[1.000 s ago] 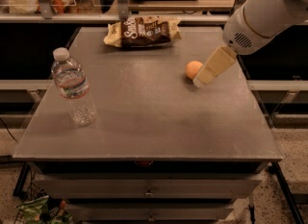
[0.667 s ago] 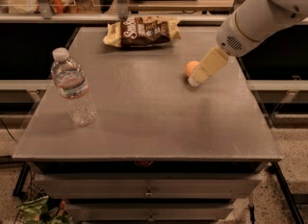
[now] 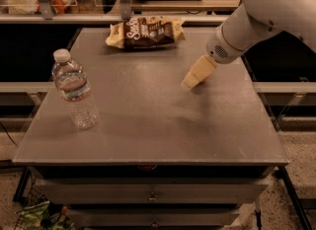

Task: Move orange near brown chip bag

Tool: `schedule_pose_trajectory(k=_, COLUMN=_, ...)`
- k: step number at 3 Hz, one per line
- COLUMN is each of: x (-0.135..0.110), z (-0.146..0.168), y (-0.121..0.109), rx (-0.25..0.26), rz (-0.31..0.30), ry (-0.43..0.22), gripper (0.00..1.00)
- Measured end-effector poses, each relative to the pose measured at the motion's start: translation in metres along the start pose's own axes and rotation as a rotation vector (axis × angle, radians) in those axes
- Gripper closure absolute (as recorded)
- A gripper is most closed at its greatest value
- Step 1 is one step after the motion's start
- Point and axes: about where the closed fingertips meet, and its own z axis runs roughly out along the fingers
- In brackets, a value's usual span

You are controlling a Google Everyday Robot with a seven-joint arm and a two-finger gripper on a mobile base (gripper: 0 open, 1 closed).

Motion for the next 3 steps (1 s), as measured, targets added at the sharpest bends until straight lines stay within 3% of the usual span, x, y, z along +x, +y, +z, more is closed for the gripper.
schedule_pose_trajectory(k=2, x=0.006, z=0.028, y=-0.007, rx=-0.028, rz=0.030, ry=0.008, gripper=0.00)
schedule_pose_trajectory(k=3, x=0.008, z=0.032, y=-0.006, rx=-0.033, rz=0.025, ry=0.008, gripper=0.15)
